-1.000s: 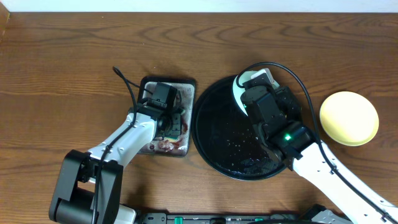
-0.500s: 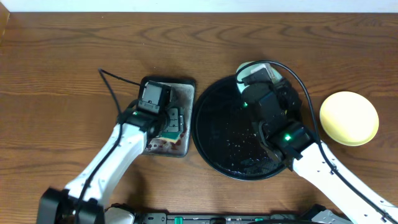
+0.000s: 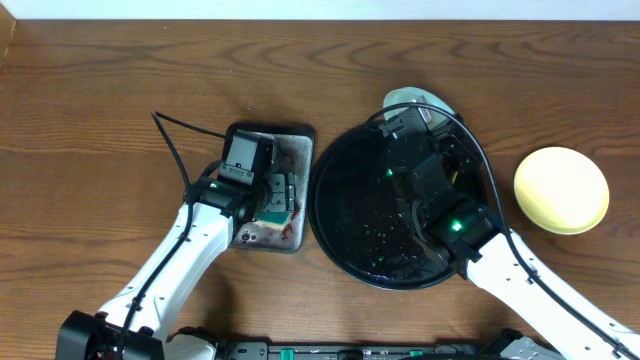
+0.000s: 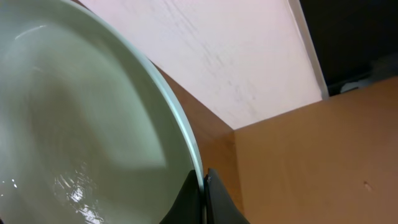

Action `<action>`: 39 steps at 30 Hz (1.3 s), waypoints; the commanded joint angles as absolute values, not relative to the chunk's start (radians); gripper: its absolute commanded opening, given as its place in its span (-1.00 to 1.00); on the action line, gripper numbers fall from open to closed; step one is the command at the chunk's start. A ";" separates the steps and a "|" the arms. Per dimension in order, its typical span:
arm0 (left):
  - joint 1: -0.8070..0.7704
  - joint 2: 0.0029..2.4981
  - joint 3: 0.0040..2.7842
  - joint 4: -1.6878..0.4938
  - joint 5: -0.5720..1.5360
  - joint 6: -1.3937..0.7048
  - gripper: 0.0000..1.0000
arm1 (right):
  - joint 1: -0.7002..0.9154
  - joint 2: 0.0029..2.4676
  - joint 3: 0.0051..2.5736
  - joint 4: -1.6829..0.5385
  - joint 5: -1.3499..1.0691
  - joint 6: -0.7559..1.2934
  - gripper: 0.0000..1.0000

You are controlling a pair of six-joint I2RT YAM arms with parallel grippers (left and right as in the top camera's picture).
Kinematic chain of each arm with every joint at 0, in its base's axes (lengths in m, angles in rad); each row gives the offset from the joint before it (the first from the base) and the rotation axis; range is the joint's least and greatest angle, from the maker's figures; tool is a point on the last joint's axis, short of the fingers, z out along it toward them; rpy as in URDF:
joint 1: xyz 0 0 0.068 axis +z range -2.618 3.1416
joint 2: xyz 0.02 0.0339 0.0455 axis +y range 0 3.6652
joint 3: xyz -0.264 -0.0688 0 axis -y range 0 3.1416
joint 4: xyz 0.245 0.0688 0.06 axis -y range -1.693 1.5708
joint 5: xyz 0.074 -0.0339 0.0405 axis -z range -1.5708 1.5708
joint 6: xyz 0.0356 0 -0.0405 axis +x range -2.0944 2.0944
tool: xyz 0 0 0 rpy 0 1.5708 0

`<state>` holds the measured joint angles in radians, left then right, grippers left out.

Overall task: Clean dirty plates on tray and stack at the side
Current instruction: 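Lift the pale green plate off the black tray with the right gripper, then place the pale green plate onto the yellow plate stack at right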

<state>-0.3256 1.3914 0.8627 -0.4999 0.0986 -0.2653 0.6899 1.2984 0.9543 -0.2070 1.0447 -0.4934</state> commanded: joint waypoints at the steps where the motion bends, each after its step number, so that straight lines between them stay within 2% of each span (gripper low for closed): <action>1: -0.324 1.390 0.882 -0.506 0.094 -0.266 0.57 | 0.693 1.291 0.972 -0.204 1.102 -0.513 -0.98; 4: -0.324 1.390 0.882 -0.509 0.094 -0.266 0.57 | 0.693 1.291 0.972 -0.203 1.095 -0.461 -0.98; 7: -0.324 1.390 0.882 -0.509 0.094 -0.266 0.57 | 0.677 1.291 0.972 -0.244 1.080 -0.279 -0.98; 11: -0.324 1.390 0.882 -0.510 0.094 -0.266 0.57 | 0.607 1.294 0.972 -0.418 0.822 0.013 -0.98; 15: -0.324 1.390 0.881 -0.519 0.093 -0.266 0.57 | 0.427 1.311 0.971 -0.580 0.562 0.317 -0.98; 19: -0.324 1.390 0.881 -0.523 0.093 -0.266 0.57 | 0.173 1.316 0.969 -0.624 0.342 0.466 -0.98; 26: -0.324 1.390 0.881 -0.523 0.093 -0.266 0.58 | -0.258 1.326 0.964 -0.628 -0.070 0.580 -0.98; 34: -0.324 1.392 0.881 -0.523 0.093 -0.266 0.58 | -0.623 1.332 0.863 -0.613 -0.119 0.617 -0.98; 39: -0.324 1.392 0.881 -0.523 0.093 -0.266 0.58 | -0.733 1.334 0.801 -0.512 -0.132 0.592 -0.98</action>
<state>-0.3256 1.3914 0.8627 -0.5201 0.0982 -0.2649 -0.6907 1.3289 0.8246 -0.5480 -0.0872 0.5861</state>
